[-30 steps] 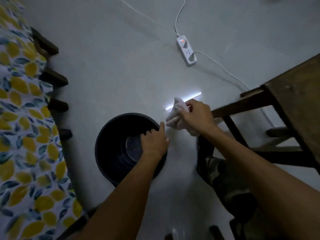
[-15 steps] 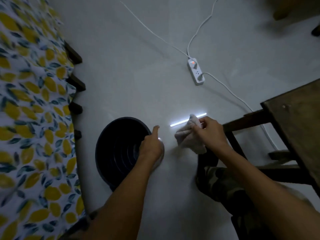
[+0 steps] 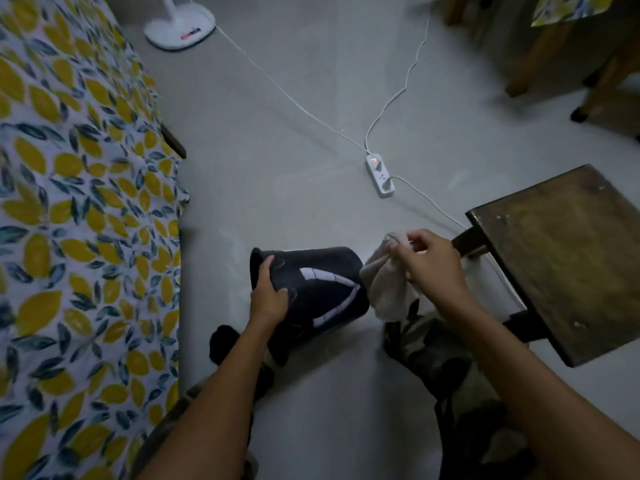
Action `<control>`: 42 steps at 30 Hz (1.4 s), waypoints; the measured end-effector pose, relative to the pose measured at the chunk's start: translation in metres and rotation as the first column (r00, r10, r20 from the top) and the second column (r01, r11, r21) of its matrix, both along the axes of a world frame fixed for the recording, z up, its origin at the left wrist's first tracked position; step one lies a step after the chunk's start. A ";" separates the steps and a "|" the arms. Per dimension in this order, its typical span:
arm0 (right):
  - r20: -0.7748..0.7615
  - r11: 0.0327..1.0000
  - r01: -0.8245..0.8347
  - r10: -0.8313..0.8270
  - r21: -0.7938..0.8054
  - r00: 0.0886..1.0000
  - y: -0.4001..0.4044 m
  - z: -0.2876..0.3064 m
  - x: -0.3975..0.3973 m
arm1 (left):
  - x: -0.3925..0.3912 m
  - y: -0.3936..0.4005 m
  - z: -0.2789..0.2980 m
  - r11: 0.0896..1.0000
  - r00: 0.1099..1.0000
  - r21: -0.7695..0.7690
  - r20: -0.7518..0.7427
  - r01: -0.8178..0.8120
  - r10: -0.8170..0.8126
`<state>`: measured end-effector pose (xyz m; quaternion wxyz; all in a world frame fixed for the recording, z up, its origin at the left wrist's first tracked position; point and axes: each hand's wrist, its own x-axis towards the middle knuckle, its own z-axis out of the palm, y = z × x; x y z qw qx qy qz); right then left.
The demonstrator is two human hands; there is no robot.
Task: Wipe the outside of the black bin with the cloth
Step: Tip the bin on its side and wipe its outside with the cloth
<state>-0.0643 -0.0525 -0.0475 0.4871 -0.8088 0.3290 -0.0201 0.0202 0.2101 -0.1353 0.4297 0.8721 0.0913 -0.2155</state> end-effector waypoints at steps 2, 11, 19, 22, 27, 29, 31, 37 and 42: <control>-0.002 1.000 0.010 -0.010 0.017 1.000 -0.001 -0.012 0.001 | 0.005 -0.005 -0.014 0.998 0.998 -0.031 -0.038 -0.054 0.053; -0.015 0.989 0.099 -0.098 0.107 0.995 -0.007 -0.058 0.016 | 0.045 -0.007 -0.083 0.990 0.988 -0.066 -0.099 -0.122 0.116; -0.051 0.987 0.082 -0.076 0.138 0.996 0.027 -0.082 0.028 | 0.081 0.011 -0.102 0.820 0.881 0.323 -0.163 0.473 -0.444; -0.045 0.977 0.071 -0.063 0.201 0.997 0.058 -0.095 0.036 | 0.090 0.013 -0.106 0.444 0.710 0.651 -0.213 0.615 -0.671; 0.020 0.985 -0.102 0.101 0.138 0.995 0.119 -0.140 0.056 | 0.113 0.011 -0.113 0.240 0.626 0.751 -0.280 0.615 -0.728; 0.031 0.967 -0.253 0.253 0.004 0.967 0.143 -0.163 0.065 | 0.122 0.012 -0.117 0.221 0.613 0.754 -0.288 0.619 -0.735; -0.041 0.865 -0.445 0.448 -0.232 0.893 0.166 -0.197 0.069 | 0.126 0.014 -0.123 0.221 0.596 0.756 -0.265 0.616 -0.758; -0.160 0.680 -0.503 0.503 -0.533 0.850 0.180 -0.259 0.078 | 0.131 0.023 -0.137 0.277 0.577 0.735 -0.186 0.619 -0.795; -0.162 0.728 -0.376 0.349 -0.574 0.923 0.171 -0.280 0.078 | 0.123 0.033 -0.137 0.307 0.578 0.710 -0.170 0.633 -0.798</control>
